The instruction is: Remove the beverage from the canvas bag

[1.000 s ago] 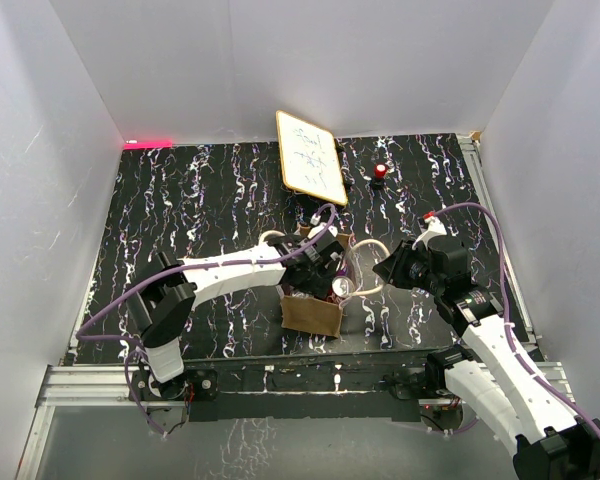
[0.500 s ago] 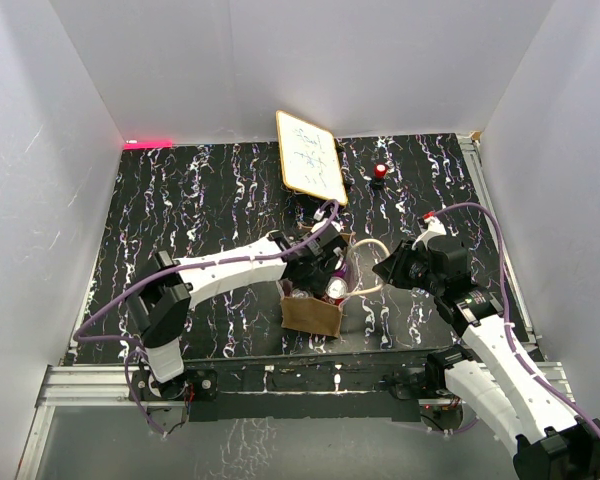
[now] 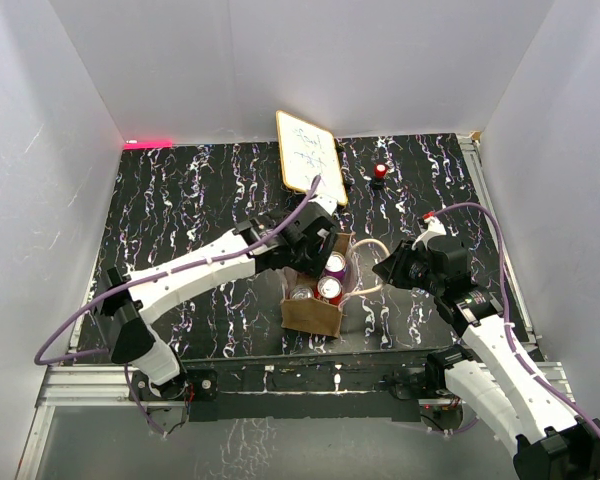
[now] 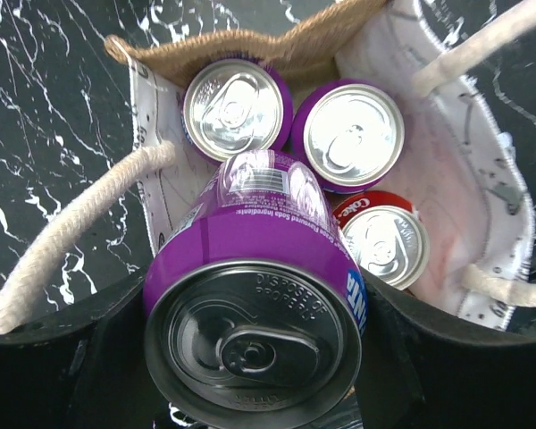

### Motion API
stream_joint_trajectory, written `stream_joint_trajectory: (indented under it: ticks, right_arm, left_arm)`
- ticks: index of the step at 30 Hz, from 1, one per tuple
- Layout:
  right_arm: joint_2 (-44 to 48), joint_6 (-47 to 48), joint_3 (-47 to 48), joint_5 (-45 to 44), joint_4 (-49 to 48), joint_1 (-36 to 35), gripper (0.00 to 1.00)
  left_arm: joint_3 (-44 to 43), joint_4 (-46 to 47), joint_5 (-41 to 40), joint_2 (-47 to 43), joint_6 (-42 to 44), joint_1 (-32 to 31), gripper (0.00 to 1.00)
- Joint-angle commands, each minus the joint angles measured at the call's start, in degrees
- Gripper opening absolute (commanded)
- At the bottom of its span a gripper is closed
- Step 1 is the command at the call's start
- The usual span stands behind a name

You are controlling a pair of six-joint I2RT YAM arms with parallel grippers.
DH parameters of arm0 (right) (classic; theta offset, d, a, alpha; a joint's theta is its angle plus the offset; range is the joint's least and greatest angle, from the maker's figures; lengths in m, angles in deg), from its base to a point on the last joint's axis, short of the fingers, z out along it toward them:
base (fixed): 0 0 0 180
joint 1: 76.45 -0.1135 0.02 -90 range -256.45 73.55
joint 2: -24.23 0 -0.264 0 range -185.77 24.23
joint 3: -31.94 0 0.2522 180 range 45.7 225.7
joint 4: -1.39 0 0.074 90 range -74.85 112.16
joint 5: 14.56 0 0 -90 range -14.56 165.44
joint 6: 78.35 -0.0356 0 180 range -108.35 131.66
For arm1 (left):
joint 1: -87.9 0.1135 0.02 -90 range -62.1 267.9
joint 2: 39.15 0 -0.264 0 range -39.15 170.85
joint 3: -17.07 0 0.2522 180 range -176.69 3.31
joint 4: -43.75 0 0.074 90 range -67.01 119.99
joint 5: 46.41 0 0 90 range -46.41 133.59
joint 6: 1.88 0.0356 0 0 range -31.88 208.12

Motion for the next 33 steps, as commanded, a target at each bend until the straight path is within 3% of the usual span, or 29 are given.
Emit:
stream_joint_trajectory:
  ticks: [1,13,20,23,28,33]
  right_arm:
    - [0.33,0.79,-0.5,-0.33,-3.13,0.1,0.2]
    - [0.11,0.7,-0.37,-0.16,-2.95,0.14,0.2]
    - [0.19,0.7,-0.4,-0.18,-2.96,0.1,0.2]
    - [0.28,0.7,-0.5,-0.08,-3.01,0.14,0.2]
    - [0.46,0.7,-0.66,0.09,-3.16,0.1,0.2]
    - [0.2,0.71,-0.76,0.14,-3.29,0.1,0.2]
  left_arm:
    - [-3.7,2.22,0.39,-4.91,0.95,0.09,0.0]
    - [-10.35,5.34,7.2,-5.26,1.54,0.09,0.0]
    - [-9.84,19.14,13.12,-13.06,3.79,0.18,0.0]
    - [-9.66,19.65,4.8,-17.79,4.08,0.18,0.0]
    - [-8.99,15.45,-21.18,-22.71,6.85,0.18,0.0]
    - [7.15,23.86,-49.17,-30.39,15.06,0.38,0.0]
